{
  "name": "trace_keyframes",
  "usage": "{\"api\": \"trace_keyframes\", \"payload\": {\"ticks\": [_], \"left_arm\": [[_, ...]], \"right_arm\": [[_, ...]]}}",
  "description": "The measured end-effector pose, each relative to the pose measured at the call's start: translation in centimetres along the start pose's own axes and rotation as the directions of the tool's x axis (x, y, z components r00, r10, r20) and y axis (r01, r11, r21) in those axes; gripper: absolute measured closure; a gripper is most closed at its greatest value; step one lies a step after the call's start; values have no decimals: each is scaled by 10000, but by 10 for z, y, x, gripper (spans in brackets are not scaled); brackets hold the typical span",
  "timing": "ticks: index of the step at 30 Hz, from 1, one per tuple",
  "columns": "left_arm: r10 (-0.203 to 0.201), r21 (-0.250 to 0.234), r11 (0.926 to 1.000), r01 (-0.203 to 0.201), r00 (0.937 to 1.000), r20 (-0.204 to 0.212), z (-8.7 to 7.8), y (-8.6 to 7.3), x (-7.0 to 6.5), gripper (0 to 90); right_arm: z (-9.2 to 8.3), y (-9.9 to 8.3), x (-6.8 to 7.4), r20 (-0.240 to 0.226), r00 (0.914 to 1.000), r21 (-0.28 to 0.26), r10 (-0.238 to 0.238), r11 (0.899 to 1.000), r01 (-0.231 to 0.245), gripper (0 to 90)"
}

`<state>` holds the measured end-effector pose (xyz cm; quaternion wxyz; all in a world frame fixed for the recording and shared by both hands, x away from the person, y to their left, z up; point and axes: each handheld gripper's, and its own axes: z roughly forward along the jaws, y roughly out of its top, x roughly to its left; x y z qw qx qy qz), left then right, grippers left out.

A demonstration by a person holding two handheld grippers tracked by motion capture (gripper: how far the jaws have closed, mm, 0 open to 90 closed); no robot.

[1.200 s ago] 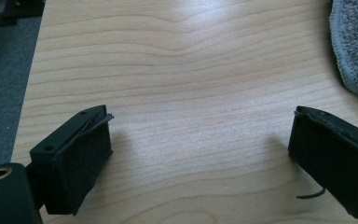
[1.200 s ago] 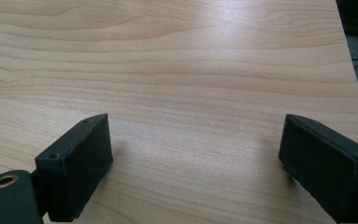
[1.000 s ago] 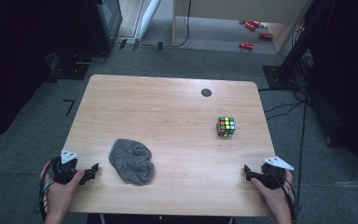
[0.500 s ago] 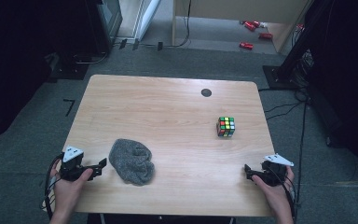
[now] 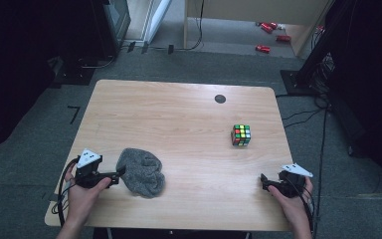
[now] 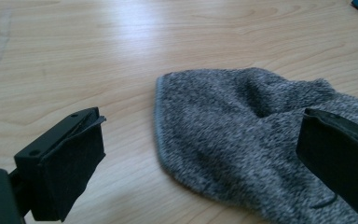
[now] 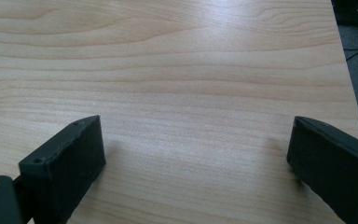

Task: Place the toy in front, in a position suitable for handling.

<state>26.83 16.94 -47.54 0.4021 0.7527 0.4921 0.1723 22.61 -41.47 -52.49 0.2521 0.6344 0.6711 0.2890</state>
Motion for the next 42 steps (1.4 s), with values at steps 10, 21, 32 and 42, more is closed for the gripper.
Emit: {"api": "trace_keyframes", "payload": {"ticks": [10,21,32,42], "left_arm": [[568,208,9980,-595,9923,1096,17,6,-30,10],[1363,1057,9828,-1511,9813,1356,43,-21,-42,13],[2228,1043,9676,-2298,9720,741,49,-25,-48,61],[2195,1043,9685,-2263,9729,726,49,-25,-48,60]], "right_arm": [[0,-2,1,64,10000,-129,70,9999,-69,34],[2,0,3,254,9994,-162,249,9996,-245,32],[1,2,7,453,9978,-72,489,9988,-486,66],[1,18,26,281,9954,-628,914,9940,-895,71]]}}
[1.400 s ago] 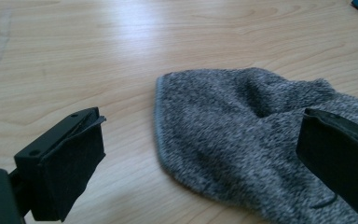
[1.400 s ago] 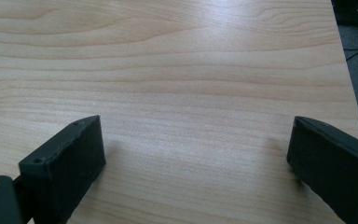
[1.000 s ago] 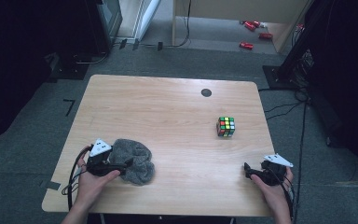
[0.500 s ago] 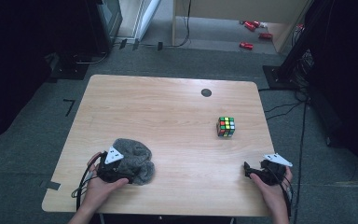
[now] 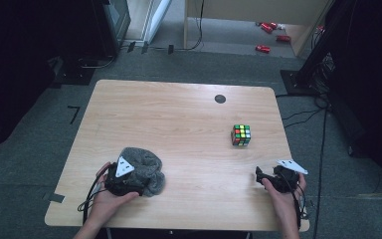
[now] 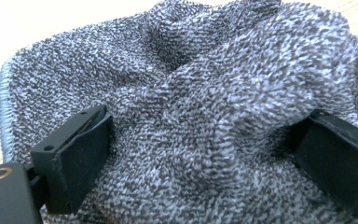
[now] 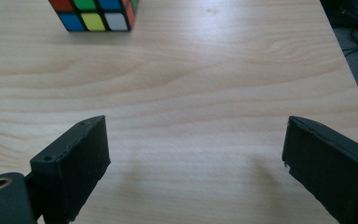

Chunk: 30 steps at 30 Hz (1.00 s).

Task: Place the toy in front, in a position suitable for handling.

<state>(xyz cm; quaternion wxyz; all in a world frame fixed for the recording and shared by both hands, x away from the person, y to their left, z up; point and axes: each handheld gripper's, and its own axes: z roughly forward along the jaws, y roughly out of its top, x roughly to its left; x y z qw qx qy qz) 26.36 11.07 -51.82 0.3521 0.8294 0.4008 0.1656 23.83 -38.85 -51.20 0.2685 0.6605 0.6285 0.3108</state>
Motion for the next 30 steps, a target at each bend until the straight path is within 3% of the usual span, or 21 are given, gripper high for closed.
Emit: {"api": "trace_keyframes", "payload": {"ticks": [10,21,30], "left_arm": [[-31,-12,10000,31,10000,37,0,0,0,60],[-44,-17,10000,44,10000,42,0,0,0,60],[-46,-17,10000,46,10000,48,0,0,1,60]], "right_arm": [[6,26,33,-356,9983,-373,-465,9983,452,45],[21,48,56,-644,9958,-795,-652,9950,600,33],[46,55,67,-691,9973,-729,-247,9971,196,32]]}}
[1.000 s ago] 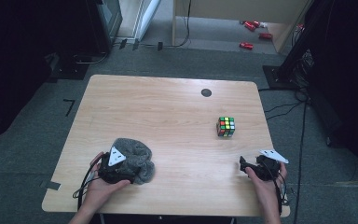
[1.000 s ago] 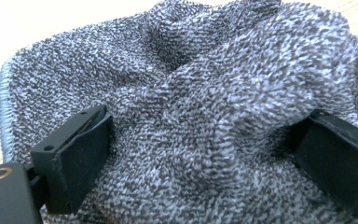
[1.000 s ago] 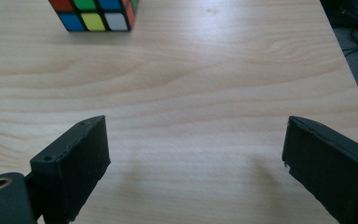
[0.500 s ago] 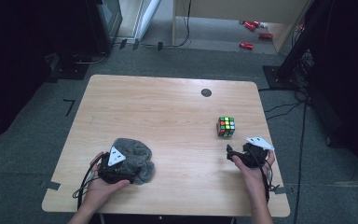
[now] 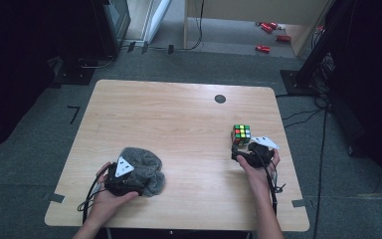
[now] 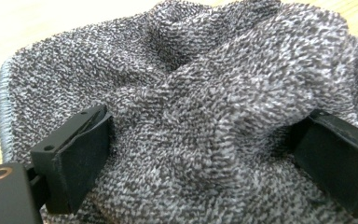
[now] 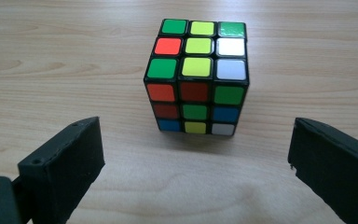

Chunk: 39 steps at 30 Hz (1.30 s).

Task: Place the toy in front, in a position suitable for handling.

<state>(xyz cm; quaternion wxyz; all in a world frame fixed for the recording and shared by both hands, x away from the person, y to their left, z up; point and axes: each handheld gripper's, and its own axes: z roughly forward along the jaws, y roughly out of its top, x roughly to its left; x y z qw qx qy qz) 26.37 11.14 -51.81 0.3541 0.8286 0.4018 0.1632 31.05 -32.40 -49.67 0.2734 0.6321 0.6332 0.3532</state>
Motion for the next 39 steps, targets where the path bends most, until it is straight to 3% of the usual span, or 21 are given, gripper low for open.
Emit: {"api": "trace_keyframes", "payload": {"ticks": [6,10,16,19,25,28,35,39], "left_arm": [[3,2,10000,-3,10000,4,0,0,0,60],[-2,0,10000,2,10000,6,0,0,0,61],[-3,-6,10000,3,10000,21,0,0,0,60],[5,-1,10000,-5,10000,18,0,0,0,60],[13,5,10000,-13,10000,13,0,0,0,60],[-2,-4,10000,2,10000,4,0,0,0,60],[-2,-3,10000,2,10000,3,0,0,0,60],[-3,-4,10000,3,10000,8,0,0,0,60]], "right_arm": [[21,3,1,153,9993,227,348,9991,-352,47],[34,4,3,367,9988,477,322,9983,-339,69],[43,9,9,920,9954,601,270,9977,-326,132],[47,10,9,1090,9931,645,428,9967,-500,160],[54,10,9,1303,9911,783,275,9962,-380,238],[54,10,9,1434,9892,618,309,9973,-402,332],[50,10,8,1694,9849,338,365,9985,-428,344],[40,10,5,1270,9912,137,387,9991,-408,345]]}}
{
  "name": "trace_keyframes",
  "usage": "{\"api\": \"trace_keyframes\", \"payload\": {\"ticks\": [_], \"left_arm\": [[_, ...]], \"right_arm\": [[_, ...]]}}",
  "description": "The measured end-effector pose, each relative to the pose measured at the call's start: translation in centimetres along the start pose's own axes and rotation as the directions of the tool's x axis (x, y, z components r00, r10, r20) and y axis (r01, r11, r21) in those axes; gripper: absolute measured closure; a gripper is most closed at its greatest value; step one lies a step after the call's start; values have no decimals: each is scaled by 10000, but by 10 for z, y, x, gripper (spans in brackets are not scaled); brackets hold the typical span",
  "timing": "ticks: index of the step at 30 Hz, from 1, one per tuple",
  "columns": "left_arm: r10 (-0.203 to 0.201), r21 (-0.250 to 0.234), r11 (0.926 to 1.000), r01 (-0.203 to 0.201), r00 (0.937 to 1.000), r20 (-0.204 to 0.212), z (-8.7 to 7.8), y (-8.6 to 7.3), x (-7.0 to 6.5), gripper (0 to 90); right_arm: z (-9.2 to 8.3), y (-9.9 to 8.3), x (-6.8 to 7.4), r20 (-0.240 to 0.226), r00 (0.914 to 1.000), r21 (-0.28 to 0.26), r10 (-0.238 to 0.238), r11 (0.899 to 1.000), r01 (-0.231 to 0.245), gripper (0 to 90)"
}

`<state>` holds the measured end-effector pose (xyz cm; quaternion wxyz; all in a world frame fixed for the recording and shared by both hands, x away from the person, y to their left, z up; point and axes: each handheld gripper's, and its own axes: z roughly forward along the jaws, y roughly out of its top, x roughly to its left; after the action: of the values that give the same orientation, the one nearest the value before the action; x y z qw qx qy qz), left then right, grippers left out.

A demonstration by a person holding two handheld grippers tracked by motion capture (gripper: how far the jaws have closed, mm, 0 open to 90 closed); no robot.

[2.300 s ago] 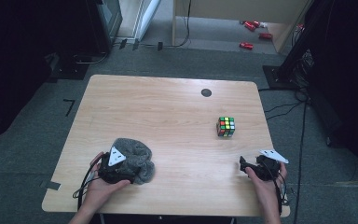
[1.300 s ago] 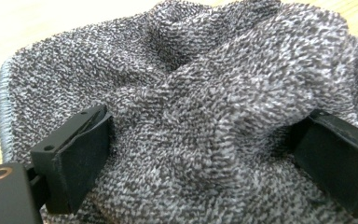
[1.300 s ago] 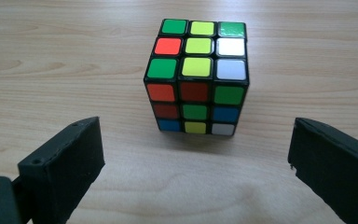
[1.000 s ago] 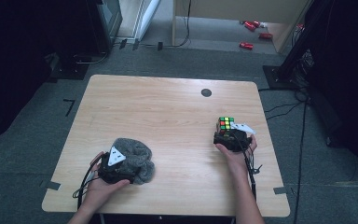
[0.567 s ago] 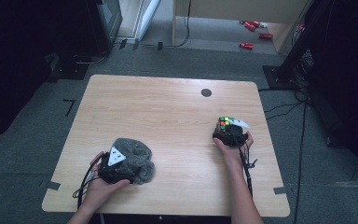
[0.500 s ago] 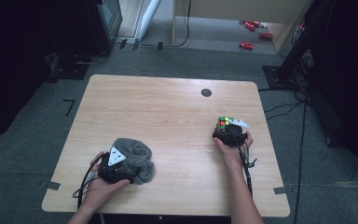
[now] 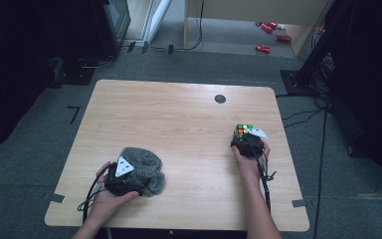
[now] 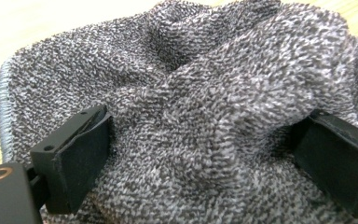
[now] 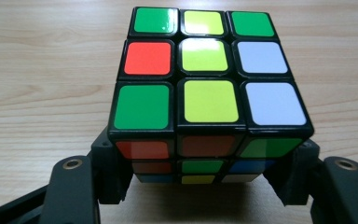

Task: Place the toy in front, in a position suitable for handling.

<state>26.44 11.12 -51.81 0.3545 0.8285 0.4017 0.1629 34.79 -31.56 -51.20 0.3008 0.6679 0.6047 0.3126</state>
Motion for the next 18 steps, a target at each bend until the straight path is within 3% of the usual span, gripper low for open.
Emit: {"api": "trace_keyframes", "payload": {"ticks": [4,7,10,18], "left_arm": [[12,8,10000,-12,10000,-4,0,0,0,59],[35,22,10000,-35,10000,-19,0,0,0,56],[53,30,10000,-53,10000,-18,1,1,0,54],[55,26,10000,-55,10000,15,1,1,0,54]], "right_arm": [[-16,1,1,-266,9987,-269,-429,9987,422,345],[-28,-1,4,-399,9946,-429,-963,9946,946,345],[-39,-3,8,-715,9903,-574,-1194,9917,1155,345],[-66,-13,16,-1641,9683,-734,-1881,9813,1782,345]]}}
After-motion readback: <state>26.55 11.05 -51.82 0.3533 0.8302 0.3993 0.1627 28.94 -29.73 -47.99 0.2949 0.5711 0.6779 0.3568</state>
